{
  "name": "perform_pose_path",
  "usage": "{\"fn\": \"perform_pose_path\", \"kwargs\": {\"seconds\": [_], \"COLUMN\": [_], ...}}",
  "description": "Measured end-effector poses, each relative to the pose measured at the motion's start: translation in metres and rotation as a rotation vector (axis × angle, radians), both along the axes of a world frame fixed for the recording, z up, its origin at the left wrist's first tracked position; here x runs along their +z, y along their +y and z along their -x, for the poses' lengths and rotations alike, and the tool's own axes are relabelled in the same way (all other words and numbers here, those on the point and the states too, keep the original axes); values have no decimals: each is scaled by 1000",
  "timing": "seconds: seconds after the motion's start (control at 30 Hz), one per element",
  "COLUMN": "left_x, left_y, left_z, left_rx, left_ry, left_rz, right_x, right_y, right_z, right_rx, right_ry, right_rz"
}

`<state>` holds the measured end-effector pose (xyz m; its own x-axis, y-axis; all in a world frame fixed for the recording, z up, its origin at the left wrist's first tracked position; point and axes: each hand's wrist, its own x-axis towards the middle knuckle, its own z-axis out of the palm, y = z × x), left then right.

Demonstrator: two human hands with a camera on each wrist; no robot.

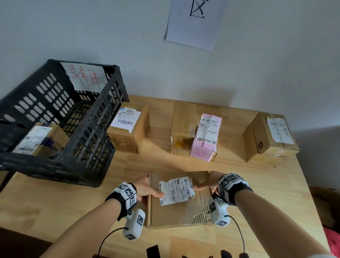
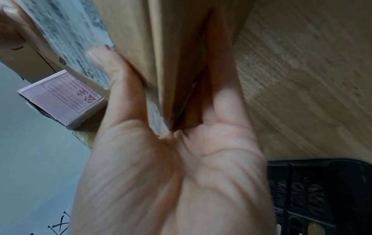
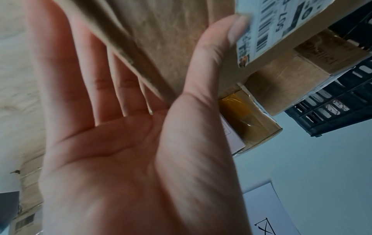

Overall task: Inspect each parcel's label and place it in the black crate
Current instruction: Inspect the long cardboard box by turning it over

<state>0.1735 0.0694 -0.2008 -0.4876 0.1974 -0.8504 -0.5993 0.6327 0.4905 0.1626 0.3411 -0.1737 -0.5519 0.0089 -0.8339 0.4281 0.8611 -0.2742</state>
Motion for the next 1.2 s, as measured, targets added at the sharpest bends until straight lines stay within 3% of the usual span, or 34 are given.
{"fn": "perform_pose_path", "kwargs": {"seconds": [0.4,0.67,0.97,1.1,1.2], "left_x": [-4,0,6,4,13], "left_y": [0,0,-22,-48,-56], "left_z": [-1,-14,-38,-46,-46], "left_rx": [45,208,383,567,496], "left_ry": [10,81,89,73,72], "left_rz": [0,4,-119,-175,-115], "right_x": [0,-9,5,26,36], "right_y": [-1,-2,7,0,-13], "right_z": [-4,-31,-63,-56,-51], "right_rx": [-32,-249,-335,-371,-333], "right_ry": [20,124,-46,85,205], "right_rz": [9,23,323,466,498]}}
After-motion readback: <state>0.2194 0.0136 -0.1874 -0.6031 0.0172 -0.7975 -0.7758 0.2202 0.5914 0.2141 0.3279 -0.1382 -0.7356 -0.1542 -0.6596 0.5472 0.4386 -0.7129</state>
